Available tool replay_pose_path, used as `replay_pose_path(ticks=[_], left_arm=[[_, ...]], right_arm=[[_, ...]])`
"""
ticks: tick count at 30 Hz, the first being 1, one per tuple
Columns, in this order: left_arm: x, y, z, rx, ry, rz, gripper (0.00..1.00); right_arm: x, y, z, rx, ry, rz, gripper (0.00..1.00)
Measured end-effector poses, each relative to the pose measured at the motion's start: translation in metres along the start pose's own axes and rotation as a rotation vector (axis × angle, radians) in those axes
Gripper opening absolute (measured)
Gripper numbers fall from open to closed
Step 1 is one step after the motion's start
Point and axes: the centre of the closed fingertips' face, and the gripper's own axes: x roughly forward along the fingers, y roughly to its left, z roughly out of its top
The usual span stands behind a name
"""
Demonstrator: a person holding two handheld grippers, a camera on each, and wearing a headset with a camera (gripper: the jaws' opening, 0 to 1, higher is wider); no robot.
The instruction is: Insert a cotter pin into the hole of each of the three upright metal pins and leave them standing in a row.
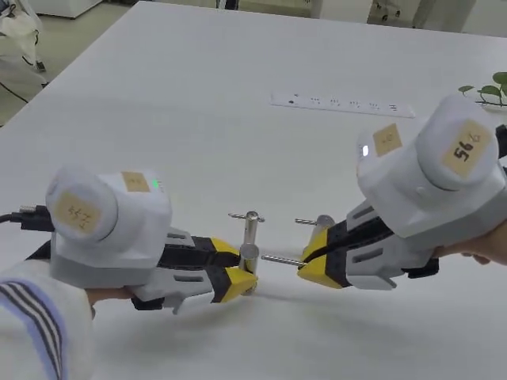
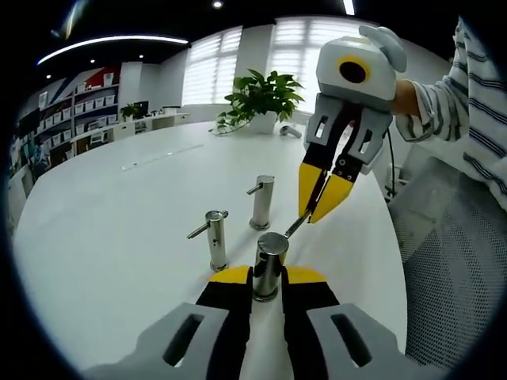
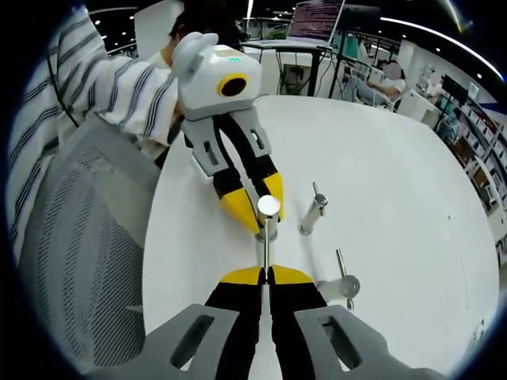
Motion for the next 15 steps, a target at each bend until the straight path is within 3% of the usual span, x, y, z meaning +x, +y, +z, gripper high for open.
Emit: replay_pose_path(ticks=[15], left_arm=[[0.0004,-0.0004,-0.0001,0.029,0.004,-0.005,0.12]], right_arm=[[0.0012,-0.0013,0.0015,0.011,-0.003,-0.002,0.04]])
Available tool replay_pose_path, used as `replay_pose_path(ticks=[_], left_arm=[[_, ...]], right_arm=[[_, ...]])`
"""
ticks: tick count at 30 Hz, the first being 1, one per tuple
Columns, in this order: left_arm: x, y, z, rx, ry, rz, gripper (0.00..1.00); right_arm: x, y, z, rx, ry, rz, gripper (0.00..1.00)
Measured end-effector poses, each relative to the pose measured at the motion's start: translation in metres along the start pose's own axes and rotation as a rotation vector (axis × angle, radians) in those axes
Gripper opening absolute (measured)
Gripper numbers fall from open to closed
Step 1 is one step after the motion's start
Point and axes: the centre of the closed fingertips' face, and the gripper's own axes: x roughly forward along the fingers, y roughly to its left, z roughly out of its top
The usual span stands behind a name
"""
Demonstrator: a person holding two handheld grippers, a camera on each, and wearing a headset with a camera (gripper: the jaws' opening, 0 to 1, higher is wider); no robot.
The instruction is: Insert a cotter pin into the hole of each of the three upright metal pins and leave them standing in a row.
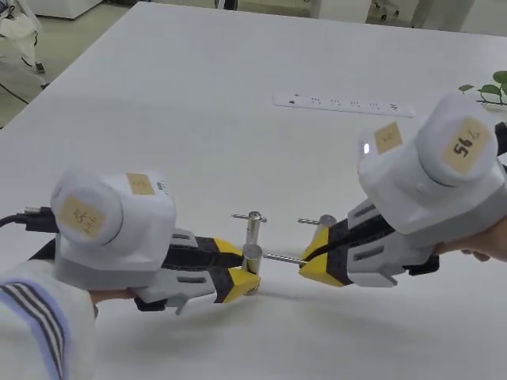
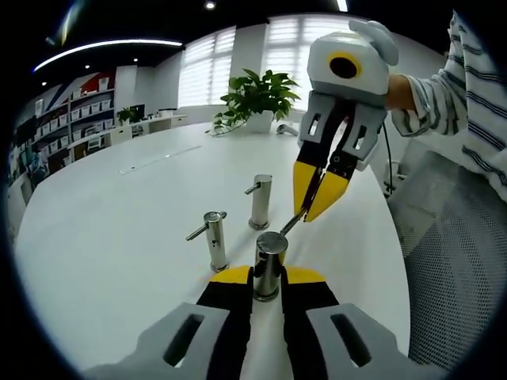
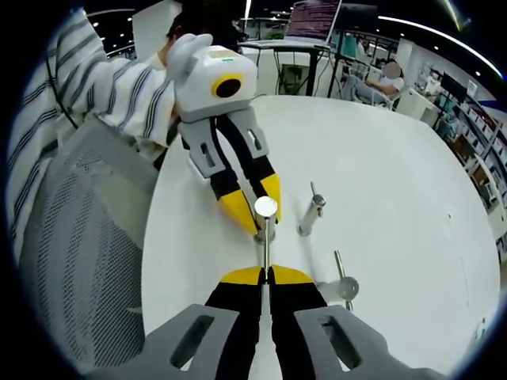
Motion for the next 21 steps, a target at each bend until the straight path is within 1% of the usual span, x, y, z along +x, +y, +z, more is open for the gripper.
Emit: replay_pose_path(ticks=[9,21], left_arm=[[-0.001,0.0,0.0,0.003,0.0,0.004,0.12],[-0.001,0.0,0.0,0.004,0.0,0.001,0.12]], right_arm=[[0.005,0.001,0.002,-0.009,0.008,0.006,0.04],[0.011,0.001,0.011,-0.022,0.002,0.011,0.04]])
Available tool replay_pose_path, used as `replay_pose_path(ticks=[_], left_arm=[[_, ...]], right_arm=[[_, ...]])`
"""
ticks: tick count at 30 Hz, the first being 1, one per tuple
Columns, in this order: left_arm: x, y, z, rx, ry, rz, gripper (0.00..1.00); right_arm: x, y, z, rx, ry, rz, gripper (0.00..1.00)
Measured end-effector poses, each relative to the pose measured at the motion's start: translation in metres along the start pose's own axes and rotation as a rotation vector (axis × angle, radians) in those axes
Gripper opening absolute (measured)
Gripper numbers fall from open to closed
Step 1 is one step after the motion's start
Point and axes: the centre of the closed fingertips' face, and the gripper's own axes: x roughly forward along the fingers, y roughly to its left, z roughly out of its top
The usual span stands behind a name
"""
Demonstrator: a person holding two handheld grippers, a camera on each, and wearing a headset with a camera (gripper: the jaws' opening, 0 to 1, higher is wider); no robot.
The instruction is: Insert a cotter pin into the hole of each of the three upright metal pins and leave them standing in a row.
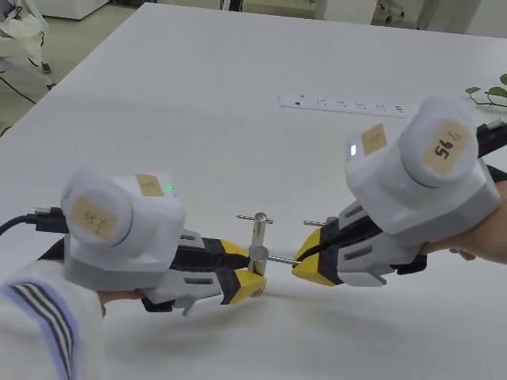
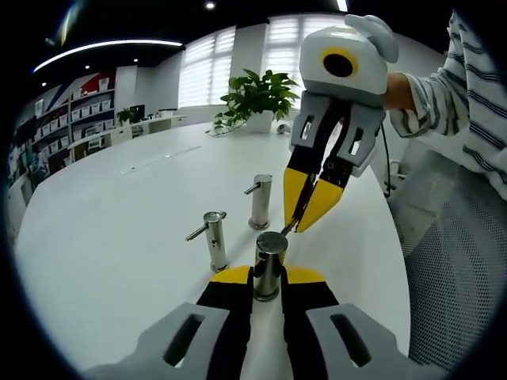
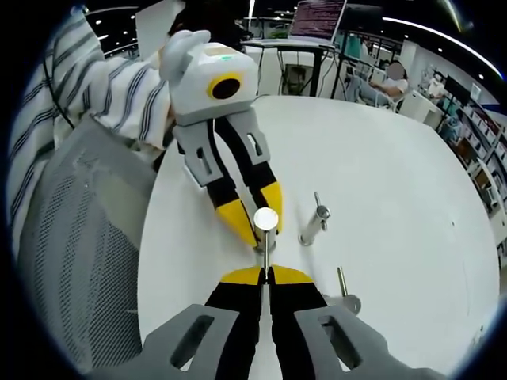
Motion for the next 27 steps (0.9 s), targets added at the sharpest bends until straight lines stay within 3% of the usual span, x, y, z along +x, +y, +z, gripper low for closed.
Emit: replay_pose_path(ticks=[14,18,27], left_arm=[[0.003,-0.003,0.001,-0.003,-0.003,-0.013,0.12],[0.003,-0.003,0.001,-0.005,-0.005,-0.014,0.12],[0.003,-0.004,0.0,-0.011,-0.013,-0.012,0.12]], right_arm=[[0.011,0.001,0.012,-0.011,-0.023,0.018,0.05],[0.008,-0.001,0.009,-0.023,-0.022,0.005,0.16],[-0.002,-0.002,-0.001,0.007,-0.013,0.008,0.06]])
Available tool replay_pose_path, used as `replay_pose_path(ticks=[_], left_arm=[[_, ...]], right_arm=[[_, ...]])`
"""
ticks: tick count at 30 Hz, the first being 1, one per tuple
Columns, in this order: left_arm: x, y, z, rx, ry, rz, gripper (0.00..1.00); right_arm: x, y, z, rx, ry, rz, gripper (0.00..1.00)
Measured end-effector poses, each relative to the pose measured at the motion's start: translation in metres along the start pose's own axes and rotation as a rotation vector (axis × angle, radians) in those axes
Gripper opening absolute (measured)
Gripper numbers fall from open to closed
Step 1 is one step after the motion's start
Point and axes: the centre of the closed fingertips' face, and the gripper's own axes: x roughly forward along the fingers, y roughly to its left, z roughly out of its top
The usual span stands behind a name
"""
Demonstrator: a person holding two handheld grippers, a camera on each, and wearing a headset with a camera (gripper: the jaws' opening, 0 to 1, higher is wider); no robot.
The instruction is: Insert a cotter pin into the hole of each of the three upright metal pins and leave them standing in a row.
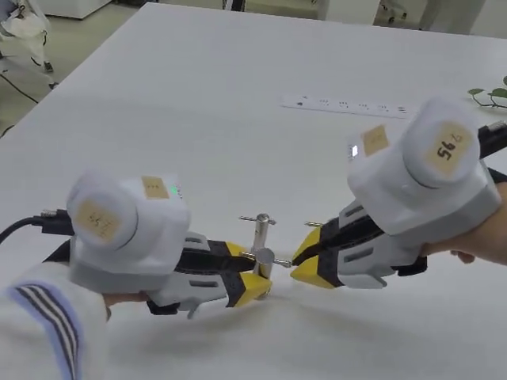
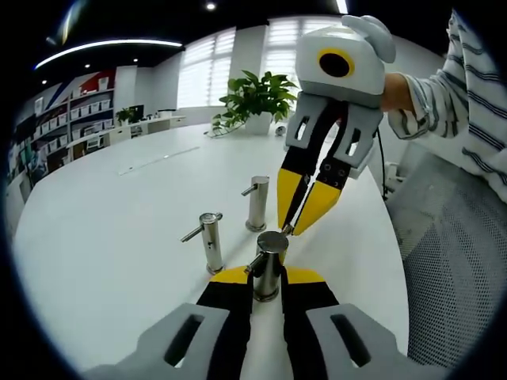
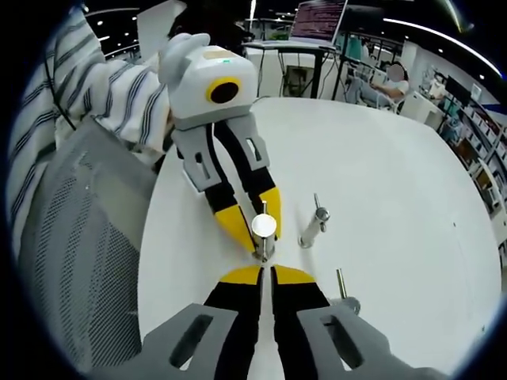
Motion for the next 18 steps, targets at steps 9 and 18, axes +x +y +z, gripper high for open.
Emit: replay_pose_path(ticks=[9,18], left_arm=[[0.0,0.0,0.0,-0.016,-0.007,0.004,0.12],[-0.001,0.001,-0.001,-0.048,-0.019,0.01,0.12]], right_arm=[[0.001,0.0,0.01,0.029,-0.028,0.003,0.03],[0.004,0.001,0.012,0.043,-0.03,0.002,0.03]])
